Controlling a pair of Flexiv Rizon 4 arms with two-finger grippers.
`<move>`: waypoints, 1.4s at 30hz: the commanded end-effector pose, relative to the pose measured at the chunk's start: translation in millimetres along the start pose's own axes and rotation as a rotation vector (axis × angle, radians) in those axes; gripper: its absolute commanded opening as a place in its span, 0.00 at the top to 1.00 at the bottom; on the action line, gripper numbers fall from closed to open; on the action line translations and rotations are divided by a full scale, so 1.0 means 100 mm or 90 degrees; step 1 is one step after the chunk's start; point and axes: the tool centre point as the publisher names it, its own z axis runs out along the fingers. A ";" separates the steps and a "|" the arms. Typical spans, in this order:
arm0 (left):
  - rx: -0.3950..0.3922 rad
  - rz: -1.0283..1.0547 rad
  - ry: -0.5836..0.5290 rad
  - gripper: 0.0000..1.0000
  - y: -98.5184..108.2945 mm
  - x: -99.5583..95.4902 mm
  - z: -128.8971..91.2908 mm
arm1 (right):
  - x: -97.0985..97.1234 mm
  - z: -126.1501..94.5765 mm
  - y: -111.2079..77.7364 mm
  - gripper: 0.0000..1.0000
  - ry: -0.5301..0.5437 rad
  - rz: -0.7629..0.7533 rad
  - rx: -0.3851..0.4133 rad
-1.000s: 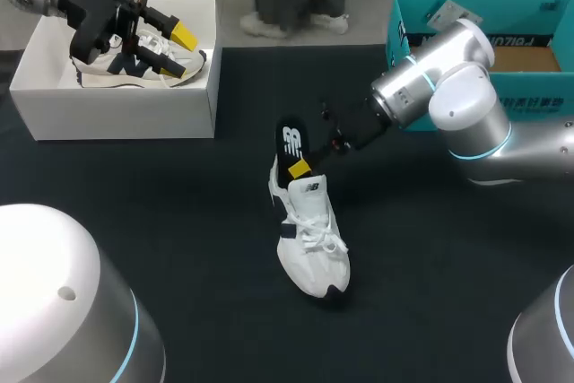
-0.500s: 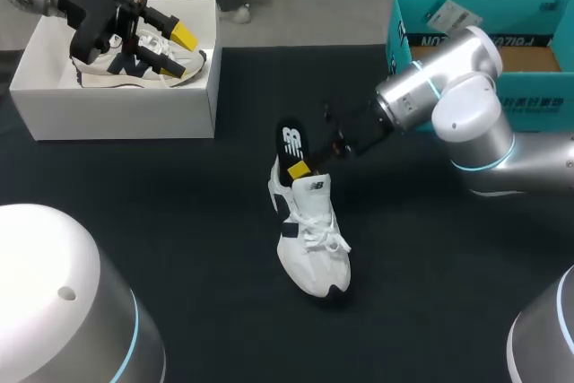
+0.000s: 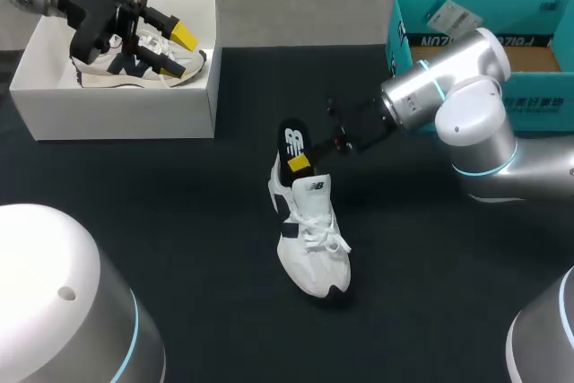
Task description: Take the shoe out of the shoebox, open the shoe tongue, remove and reinsert the insole, then place the shoe into the shoebox
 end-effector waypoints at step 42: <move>0.000 0.001 0.002 0.00 -0.01 0.00 0.00 | -0.01 0.09 0.03 1.00 0.039 0.000 0.027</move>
